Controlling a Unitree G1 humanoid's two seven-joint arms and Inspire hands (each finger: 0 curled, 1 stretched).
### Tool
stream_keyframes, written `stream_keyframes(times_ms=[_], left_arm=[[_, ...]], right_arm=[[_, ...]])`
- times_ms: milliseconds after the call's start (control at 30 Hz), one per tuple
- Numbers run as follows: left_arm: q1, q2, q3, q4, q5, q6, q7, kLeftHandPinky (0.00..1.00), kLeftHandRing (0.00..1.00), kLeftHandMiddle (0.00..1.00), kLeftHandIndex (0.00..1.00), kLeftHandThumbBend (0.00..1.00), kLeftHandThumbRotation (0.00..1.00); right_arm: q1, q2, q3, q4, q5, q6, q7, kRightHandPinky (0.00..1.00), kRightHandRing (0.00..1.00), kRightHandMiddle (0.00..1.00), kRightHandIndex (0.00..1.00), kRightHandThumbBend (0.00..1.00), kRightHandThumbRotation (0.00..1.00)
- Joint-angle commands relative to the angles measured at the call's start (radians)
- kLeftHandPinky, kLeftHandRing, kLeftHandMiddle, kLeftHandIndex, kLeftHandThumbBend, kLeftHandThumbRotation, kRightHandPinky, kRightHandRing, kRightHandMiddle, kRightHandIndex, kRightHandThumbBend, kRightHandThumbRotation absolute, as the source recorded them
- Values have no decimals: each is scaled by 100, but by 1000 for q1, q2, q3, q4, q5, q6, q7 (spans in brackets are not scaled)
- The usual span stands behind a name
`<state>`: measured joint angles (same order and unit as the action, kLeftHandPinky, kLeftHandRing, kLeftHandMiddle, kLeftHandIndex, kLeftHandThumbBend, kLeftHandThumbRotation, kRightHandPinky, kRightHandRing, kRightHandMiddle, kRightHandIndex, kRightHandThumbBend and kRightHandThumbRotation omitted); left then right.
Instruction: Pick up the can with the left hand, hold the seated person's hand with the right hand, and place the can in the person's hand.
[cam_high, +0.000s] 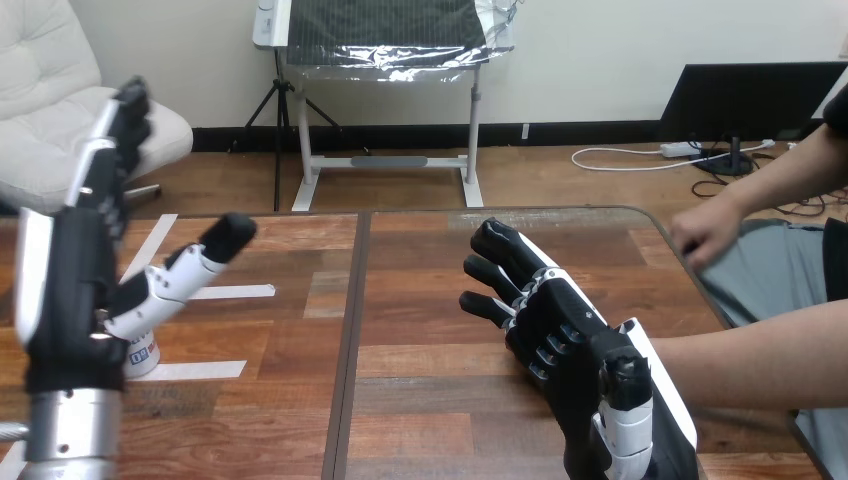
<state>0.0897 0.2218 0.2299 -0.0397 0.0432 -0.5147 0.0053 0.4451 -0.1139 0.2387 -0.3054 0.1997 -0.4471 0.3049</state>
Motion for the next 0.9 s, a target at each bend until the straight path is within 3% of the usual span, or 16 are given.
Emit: stream_keyframes(times_ms=[0,867], left_arm=[[-83,54,31,49,41,-14,17,98,94,94,93,100,48],[-156,170,77,239,108,-7,62,99,100,100,97,100,34]], right_arm=[[-32,17,2,-39,11,-3,-4,87,93,93,91,97,100],[-29,12,-2,-44,5,-8,-8,88,93,93,90,97,100]])
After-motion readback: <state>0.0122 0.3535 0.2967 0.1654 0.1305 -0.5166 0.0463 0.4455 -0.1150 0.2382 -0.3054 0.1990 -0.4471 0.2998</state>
